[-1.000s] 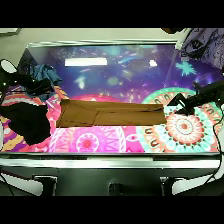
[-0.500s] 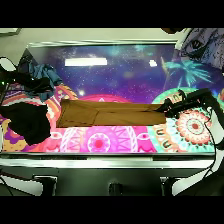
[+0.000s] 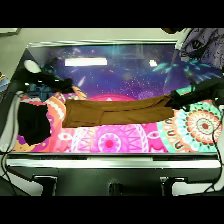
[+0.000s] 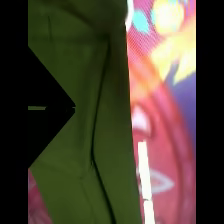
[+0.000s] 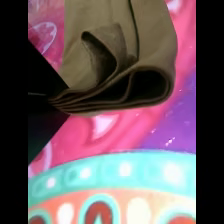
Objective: Fold the clothes and pants, and hang the long-sleeved shirts on hangers.
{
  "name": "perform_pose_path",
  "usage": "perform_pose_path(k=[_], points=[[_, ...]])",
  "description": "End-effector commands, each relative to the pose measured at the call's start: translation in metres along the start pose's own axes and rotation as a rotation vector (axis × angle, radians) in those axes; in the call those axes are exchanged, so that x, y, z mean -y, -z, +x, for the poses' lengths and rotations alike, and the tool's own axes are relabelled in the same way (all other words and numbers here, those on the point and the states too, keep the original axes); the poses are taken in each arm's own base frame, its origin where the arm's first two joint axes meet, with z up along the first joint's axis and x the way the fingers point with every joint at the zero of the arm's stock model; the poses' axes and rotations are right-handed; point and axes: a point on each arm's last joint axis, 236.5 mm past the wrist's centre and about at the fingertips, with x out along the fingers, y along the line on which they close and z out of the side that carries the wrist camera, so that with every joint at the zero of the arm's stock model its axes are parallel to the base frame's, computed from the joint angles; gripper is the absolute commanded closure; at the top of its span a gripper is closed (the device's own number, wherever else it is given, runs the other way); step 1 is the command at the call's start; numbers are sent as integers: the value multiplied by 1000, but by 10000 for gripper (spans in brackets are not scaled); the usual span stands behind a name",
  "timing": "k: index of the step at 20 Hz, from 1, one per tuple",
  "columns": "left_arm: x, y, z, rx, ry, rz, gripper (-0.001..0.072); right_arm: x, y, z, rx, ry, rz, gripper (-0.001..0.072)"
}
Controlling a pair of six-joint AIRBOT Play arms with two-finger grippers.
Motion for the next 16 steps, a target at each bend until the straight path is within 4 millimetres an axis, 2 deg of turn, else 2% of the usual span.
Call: perform_pose_path(k=[1,4,7,9,12,16], points=[[95,21,64,-53,198,-8,692,0,5,-65,122,144,12,684],[179,50,113,-67,330,11,693,-5,10,-110,183,222,-18,684],[255,74,149,-36,464,-42,693,-20,17,-136,234,217,-26,683],[296,93,169,-22,539,-104,693,-24,24,-145,243,217,-35,683],[333,124,197,-18,582,-167,693,-29,33,-154,251,216,-43,683],[358,161,227,-81,623,-262,693,-37,39,-167,290,210,-56,683]])
